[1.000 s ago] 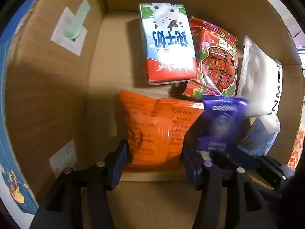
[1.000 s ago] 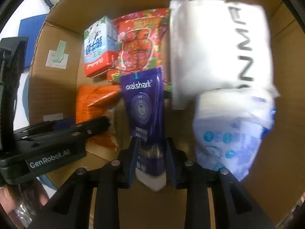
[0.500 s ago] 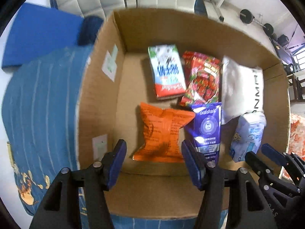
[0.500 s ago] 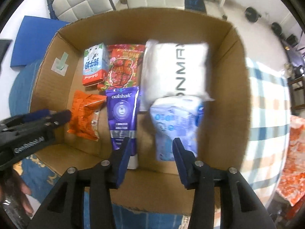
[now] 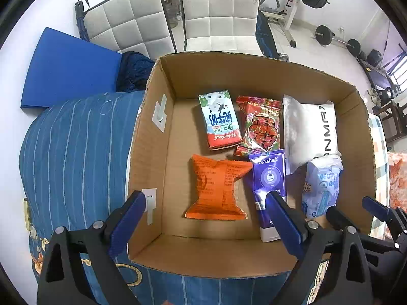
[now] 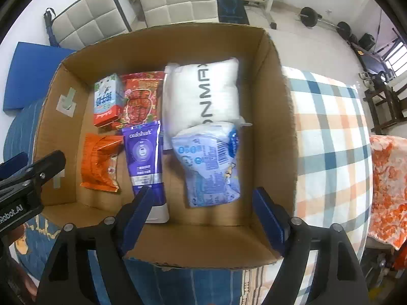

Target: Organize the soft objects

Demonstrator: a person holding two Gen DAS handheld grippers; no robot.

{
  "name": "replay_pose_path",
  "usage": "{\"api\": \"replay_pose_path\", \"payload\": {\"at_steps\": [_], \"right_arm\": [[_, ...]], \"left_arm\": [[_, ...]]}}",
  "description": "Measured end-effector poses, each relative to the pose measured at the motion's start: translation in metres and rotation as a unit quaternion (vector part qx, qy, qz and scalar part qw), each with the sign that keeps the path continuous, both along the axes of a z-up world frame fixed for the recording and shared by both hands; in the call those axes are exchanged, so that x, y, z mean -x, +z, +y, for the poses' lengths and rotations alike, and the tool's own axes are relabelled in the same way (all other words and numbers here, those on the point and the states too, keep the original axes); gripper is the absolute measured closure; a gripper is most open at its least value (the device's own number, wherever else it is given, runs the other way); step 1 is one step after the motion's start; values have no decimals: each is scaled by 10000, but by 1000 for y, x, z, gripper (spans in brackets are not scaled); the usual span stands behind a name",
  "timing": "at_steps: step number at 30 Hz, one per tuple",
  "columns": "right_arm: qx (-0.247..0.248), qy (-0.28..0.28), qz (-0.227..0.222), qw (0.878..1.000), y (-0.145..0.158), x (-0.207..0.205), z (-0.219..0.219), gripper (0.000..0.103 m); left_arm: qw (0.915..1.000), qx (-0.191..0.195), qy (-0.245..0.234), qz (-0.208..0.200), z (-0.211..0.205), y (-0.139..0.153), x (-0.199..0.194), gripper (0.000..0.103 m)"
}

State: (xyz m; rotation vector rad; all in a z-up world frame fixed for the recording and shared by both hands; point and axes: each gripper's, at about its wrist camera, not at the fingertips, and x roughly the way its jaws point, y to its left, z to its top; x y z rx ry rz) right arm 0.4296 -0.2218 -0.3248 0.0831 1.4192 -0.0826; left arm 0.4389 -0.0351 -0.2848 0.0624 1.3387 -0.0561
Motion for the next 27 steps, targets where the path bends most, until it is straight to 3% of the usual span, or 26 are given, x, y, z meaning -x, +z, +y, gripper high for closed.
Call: {"api": "replay_pose_path", "payload": {"at_steps": [3, 16, 23, 27], "right_arm": [[59, -39, -59, 10000, 1, 2, 0, 0], [306, -151, -252, 9991, 16, 10, -6, 0], [152, -163, -363, 9991, 33, 25, -8, 0], [205, -109, -762, 9968, 64, 50, -8, 0]], "left_arm": [[10000, 19, 1, -25, 1, -7, 1, 7], [9998, -55, -27, -172, -1, -8, 16, 7], [9989, -191, 15, -427, -2, 12, 26, 7], [9965, -307, 3, -780, -3, 38, 43, 7]]}}
